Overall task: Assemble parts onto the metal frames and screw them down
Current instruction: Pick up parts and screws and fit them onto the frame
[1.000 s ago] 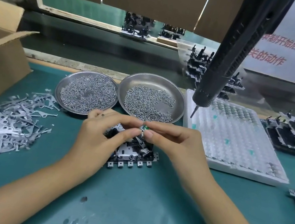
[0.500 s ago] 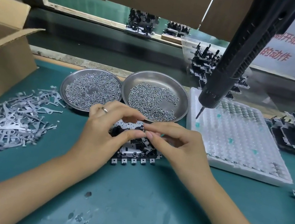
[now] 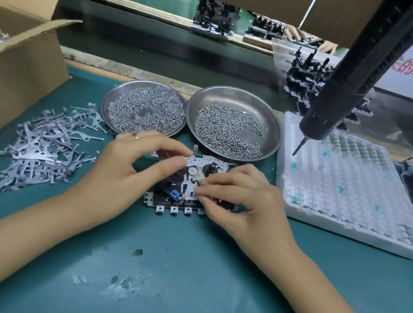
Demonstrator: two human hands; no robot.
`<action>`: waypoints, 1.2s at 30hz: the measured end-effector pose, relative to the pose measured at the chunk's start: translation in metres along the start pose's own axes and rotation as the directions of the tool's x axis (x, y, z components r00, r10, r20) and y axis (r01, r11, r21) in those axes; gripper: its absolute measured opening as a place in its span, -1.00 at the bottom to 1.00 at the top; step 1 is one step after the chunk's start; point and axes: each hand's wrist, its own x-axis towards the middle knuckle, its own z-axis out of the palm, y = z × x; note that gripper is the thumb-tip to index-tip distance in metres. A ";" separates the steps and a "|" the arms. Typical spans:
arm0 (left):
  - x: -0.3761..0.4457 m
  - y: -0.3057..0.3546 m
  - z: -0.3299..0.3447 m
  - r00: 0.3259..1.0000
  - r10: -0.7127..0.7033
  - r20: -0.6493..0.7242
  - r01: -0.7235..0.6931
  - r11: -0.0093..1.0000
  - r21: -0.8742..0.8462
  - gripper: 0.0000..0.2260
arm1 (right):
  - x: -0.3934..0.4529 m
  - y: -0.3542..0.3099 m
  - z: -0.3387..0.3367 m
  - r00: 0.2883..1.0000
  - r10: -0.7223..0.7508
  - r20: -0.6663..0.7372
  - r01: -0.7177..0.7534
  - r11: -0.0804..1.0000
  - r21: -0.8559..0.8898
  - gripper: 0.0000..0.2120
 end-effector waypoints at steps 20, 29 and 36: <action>-0.012 0.006 0.009 0.976 0.054 0.211 -0.118 0.945 0.304 -0.69 | -0.003 0.002 0.003 0.990 -0.103 0.100 0.108 0.993 -0.044 -0.88; -0.014 0.006 0.014 0.979 0.043 0.201 -0.108 0.940 0.323 -0.64 | -0.004 -0.003 0.002 0.996 0.038 0.082 -0.042 0.998 0.051 -0.86; -0.013 0.005 0.015 0.982 0.030 0.186 -0.081 0.958 0.273 -0.70 | -0.005 -0.004 0.001 0.998 0.053 0.036 -0.054 0.998 0.041 -0.83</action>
